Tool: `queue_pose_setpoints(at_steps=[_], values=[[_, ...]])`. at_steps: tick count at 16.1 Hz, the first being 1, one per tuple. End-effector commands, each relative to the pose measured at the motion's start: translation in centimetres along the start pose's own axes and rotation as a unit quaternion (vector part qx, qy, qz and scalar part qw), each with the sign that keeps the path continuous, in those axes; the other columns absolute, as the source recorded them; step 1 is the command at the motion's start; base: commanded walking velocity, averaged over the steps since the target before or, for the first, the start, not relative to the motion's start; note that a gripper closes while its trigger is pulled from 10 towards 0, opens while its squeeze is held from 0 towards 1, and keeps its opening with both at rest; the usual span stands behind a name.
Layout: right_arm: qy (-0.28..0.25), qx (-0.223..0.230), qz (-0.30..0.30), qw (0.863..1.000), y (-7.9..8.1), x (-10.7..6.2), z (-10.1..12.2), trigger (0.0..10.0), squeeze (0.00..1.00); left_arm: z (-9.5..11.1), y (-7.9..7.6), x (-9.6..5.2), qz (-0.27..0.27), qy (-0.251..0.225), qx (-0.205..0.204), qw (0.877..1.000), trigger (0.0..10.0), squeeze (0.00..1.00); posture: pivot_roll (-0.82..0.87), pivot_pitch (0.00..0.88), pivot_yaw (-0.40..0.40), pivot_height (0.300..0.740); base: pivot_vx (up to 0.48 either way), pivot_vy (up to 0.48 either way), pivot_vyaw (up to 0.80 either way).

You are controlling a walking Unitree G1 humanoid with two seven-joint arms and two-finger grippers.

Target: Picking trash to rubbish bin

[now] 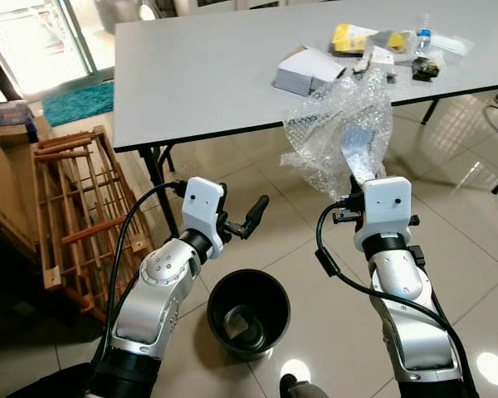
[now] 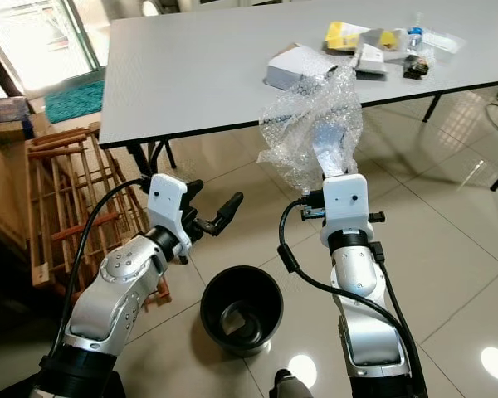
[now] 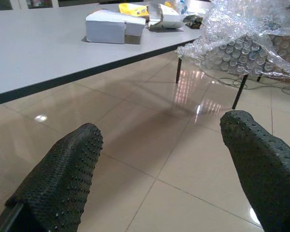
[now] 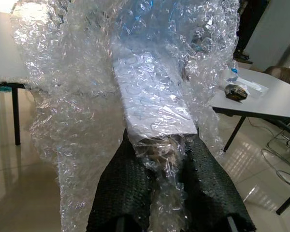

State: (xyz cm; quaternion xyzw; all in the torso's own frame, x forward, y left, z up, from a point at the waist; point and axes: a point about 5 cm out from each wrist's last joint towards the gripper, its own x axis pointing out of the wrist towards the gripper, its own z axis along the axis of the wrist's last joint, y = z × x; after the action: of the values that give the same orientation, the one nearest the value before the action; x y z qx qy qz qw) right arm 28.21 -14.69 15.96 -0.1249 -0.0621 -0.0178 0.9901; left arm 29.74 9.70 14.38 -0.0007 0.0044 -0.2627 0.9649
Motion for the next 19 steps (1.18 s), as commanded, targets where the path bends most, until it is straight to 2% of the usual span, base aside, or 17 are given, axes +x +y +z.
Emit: queue_pose_setpoints(at_steps=[1,6,7,10,15,17,19], values=[[-0.003,-0.003,-0.001,1.000,-0.1,-0.1,0.0,10.0,0.00,0.0,-0.1,-0.2,0.001,0.001,0.006,1.000,10.0,0.00,-0.03,0.108,0.052,0.740,0.000,0.000,0.00],[0.009,0.000,0.005,1.000,0.1,-0.2,-0.6,10.0,0.00,-1.1,0.5,-0.4,0.025,0.019,0.014,0.999,10.0,0.00,-0.04,0.123,0.053,0.740,0.000,0.000,0.00],[0.017,0.004,0.010,1.000,0.3,-0.2,-0.9,10.0,0.00,-2.3,2.0,-0.9,0.077,0.034,0.024,0.996,10.0,0.00,-0.04,0.132,0.054,0.740,0.000,0.000,0.00],[0.024,0.005,0.013,1.000,0.3,-0.3,-1.2,10.0,0.00,-3.4,3.6,-2.0,0.120,0.050,0.021,0.991,10.0,0.00,-0.03,0.150,0.054,0.740,0.000,0.000,0.00],[0.075,0.031,0.034,0.996,1.4,-1.0,-3.1,10.0,0.00,-5.6,4.9,-4.6,0.148,0.090,0.054,0.983,10.0,0.00,-0.01,0.195,0.058,0.740,0.000,0.000,0.00],[0.098,0.046,0.041,0.993,1.9,-1.2,-3.8,10.0,0.00,-6.2,5.2,-5.1,0.154,0.102,0.048,0.982,10.0,0.00,-0.01,0.208,0.059,0.740,0.000,0.000,0.00],[0.123,0.058,0.057,0.989,2.3,-1.6,-4.6,10.0,0.00,-6.5,4.6,-5.9,0.107,0.106,0.028,0.988,10.0,0.00,-0.01,0.218,0.060,0.740,0.000,0.000,0.00]])
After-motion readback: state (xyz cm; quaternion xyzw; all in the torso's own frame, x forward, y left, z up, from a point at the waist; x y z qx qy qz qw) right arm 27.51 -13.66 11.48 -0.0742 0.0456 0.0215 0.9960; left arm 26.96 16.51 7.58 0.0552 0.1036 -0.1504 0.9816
